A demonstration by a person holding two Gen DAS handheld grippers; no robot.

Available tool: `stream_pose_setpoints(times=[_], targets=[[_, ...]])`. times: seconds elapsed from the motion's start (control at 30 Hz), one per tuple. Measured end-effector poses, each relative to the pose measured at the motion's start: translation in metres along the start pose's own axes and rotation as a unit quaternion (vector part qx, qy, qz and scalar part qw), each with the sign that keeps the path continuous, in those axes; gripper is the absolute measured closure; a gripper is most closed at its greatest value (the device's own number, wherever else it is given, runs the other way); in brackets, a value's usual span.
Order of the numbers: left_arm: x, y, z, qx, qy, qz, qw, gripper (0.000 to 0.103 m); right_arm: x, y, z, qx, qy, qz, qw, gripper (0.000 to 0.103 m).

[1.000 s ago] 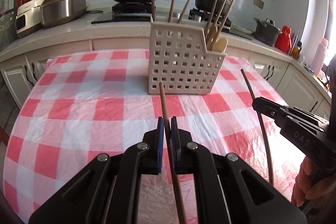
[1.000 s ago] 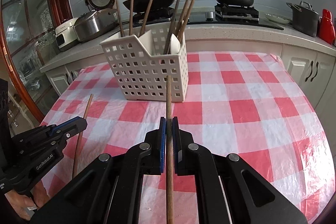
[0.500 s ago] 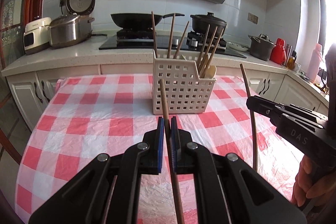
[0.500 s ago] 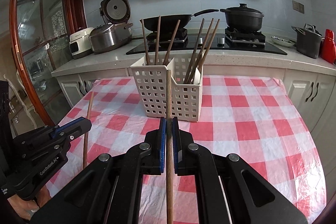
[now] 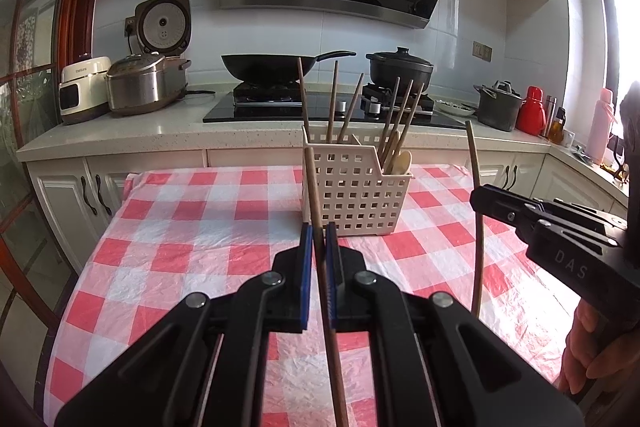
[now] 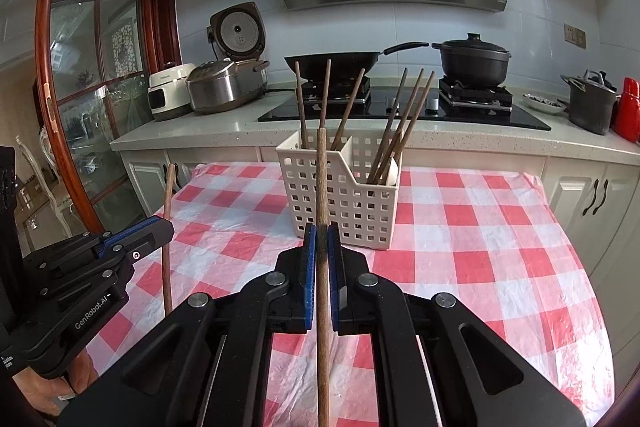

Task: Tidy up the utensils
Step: 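Lift both held chopsticks upright and carry them toward the white caddy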

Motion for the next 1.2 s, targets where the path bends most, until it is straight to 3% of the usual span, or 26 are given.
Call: stream_pose_setpoints(times=[1.2], targets=[[-0.014, -0.008, -0.034, 0.001, -0.045, 0.008, 0.9989, 0.097, -0.008, 0.01, -0.03, -0.028, -0.03, -0.017, 0.999, 0.098]])
Point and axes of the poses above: each gripper's, at about its wrist camera, not at the fingertips, and z roughly the way its jaws point, y to its left, x to its underside, the point moved 2 cm from there along z, roughly the way its jaws point, and after that the axes turned 3 degrees about -x, right-handed, at the moved point
